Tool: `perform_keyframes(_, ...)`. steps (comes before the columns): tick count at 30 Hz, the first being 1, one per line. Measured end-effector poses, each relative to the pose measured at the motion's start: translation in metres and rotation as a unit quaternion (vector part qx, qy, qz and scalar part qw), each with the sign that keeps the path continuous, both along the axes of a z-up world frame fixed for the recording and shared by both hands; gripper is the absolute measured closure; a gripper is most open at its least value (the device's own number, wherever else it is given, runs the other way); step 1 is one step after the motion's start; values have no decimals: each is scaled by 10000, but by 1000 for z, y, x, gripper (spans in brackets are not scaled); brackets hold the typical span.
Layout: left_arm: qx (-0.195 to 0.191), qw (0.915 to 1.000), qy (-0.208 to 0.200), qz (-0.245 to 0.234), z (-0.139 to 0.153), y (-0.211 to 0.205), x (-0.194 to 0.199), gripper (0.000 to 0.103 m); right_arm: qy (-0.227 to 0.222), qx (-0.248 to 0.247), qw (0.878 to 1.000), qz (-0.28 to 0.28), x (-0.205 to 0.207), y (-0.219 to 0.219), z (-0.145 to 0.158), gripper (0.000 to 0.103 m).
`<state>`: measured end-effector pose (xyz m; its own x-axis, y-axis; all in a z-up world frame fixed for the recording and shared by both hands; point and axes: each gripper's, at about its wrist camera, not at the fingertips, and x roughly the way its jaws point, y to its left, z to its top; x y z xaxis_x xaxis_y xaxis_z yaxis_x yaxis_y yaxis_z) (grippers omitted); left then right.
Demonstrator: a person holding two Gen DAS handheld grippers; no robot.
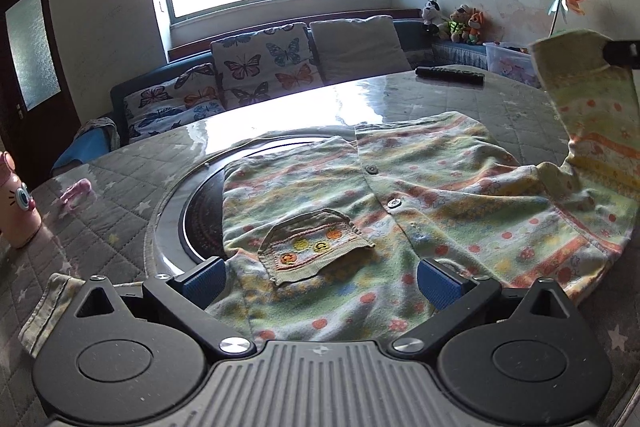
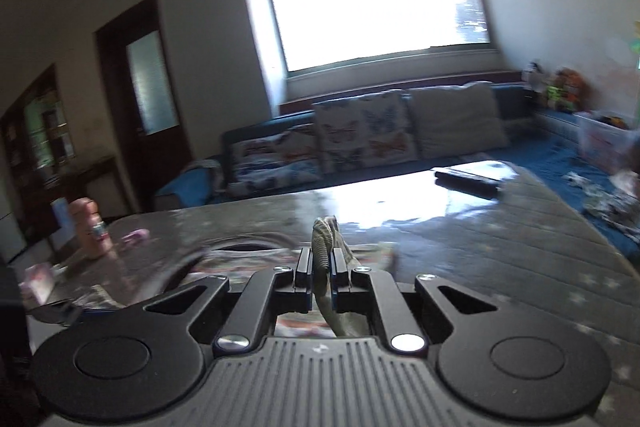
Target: Fold clothes
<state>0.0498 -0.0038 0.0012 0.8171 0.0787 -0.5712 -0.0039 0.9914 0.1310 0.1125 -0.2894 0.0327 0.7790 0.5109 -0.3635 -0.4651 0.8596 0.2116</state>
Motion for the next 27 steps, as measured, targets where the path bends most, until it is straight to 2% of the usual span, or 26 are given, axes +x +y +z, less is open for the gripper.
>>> perform_keyframes(5, -109, 9999, -30, 131, -1, 11, -6, 0, -34, -121, 9973, 721, 0, 56, 3, 96)
perform_keyframes(13, -202, 9994, -19, 272, -4, 22, -10, 0, 98, 29, 9912, 1322, 0, 106, 0, 96)
perform_keyframes(18, -210, 9993, 10, 305, -6, 24, -8, 0, 114, 42, 9872, 1591, -5, 114, 1, 85)
perform_keyframes(23, -186, 9990, 44, 400, -8, 29, -7, 0, 54, 3, 9872, 1591, -11, 104, 2, 84)
perform_keyframes(27, -164, 9987, 44, 477, -8, 34, -7, 0, 193, -313, 9904, 1330, -9, 85, -8, 84)
